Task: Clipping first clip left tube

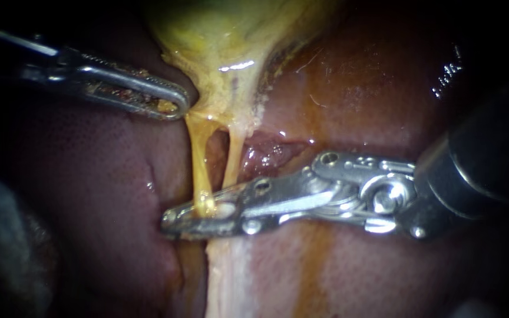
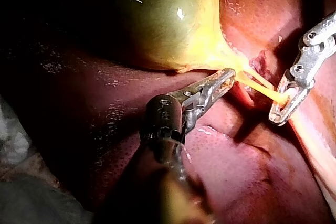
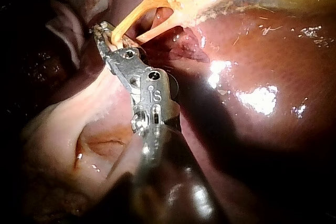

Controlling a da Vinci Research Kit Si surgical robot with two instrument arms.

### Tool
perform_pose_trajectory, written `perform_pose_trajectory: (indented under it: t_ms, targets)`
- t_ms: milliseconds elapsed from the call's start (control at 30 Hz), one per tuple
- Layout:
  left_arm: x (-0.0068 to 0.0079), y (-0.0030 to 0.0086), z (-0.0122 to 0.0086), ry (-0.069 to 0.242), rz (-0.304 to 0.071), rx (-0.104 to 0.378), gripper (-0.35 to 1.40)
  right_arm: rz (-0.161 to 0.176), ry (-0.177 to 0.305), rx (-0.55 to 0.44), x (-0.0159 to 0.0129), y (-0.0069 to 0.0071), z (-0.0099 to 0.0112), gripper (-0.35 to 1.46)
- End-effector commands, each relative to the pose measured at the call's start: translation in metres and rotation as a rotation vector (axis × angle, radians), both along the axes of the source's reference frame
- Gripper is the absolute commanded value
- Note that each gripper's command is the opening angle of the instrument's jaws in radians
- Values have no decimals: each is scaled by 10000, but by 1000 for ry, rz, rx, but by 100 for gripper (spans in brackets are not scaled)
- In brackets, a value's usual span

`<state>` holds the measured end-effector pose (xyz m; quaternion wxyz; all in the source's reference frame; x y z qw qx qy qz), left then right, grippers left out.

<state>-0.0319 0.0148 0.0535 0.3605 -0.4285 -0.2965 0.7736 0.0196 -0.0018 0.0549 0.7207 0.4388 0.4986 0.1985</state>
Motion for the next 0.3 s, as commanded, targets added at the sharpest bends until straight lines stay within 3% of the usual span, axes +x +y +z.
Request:
perform_pose_trajectory:
  t_ms: [33,300]
  targets:
    - [0,0,0,0,0,0,-35,-2,0,0,-1,0,1,-35]
    - [0,0,0,0,0,0,-35,-2,0,0,-1,1,3,-35]
